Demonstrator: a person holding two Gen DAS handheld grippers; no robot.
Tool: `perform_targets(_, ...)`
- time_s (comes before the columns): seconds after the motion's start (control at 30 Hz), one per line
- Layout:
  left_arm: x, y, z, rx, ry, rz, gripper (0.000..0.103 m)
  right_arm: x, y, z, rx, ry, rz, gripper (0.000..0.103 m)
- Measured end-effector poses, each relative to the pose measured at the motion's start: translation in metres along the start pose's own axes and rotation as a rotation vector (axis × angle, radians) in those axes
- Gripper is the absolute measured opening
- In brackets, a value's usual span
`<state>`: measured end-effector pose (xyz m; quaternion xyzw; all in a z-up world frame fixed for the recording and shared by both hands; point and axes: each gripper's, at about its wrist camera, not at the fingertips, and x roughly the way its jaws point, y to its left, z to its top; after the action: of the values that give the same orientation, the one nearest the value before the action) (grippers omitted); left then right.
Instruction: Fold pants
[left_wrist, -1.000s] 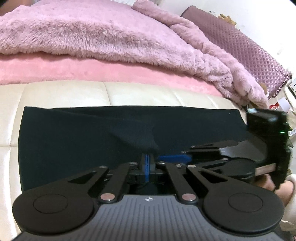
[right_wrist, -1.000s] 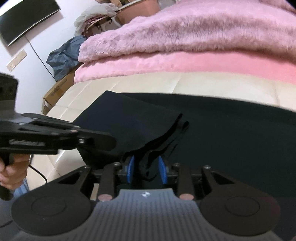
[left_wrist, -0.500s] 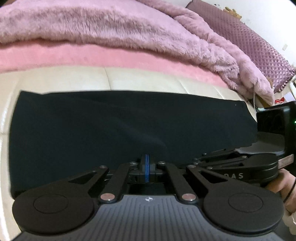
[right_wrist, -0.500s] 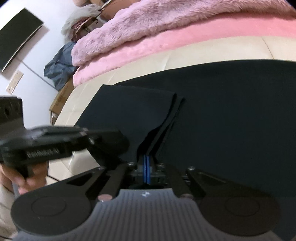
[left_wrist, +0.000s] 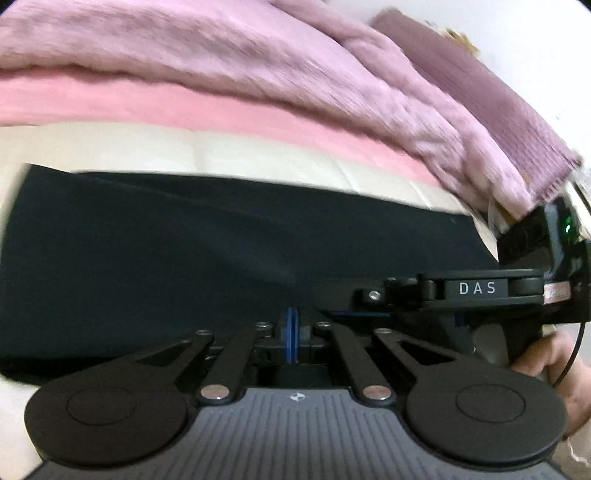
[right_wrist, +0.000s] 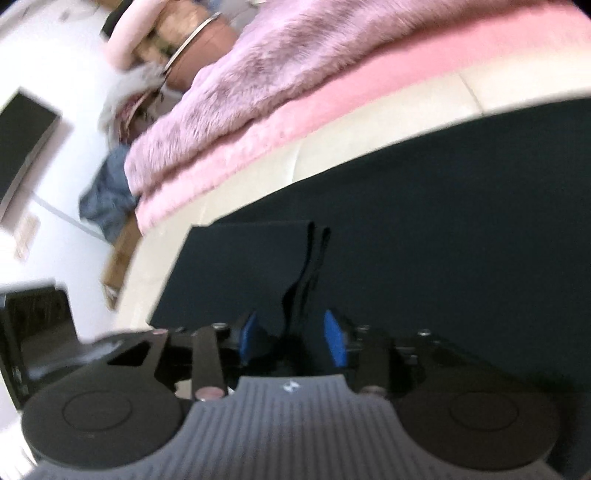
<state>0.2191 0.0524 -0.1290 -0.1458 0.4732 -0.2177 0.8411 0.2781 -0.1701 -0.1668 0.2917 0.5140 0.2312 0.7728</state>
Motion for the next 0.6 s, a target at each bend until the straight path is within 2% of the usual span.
perform_targets(0.13,-0.014,0.022,0.000,-0.046,-0.045,0.122,0.000,0.016,-0.008,0.003,0.103,0.001,0.037,0.038)
perform_targets(0.27,-0.026,0.035,-0.002,-0.090,-0.083,0.145,0.000,0.025,-0.014,0.009,0.181,-0.015,0.088,0.038)
perform_targets(0.37,-0.032,0.040,-0.003,-0.115,-0.106,0.152,0.001,0.033,-0.013,0.011,0.178,-0.001,0.098,0.031)
perform_targets(0.53,-0.043,0.048,-0.008,-0.155,-0.136,0.185,0.001,0.036,-0.007,0.012,0.135,0.020,0.063,0.003)
perform_targets(0.6,-0.051,0.052,-0.010,-0.173,-0.156,0.200,0.001,0.036,-0.003,0.013,0.117,0.021,0.043,0.000)
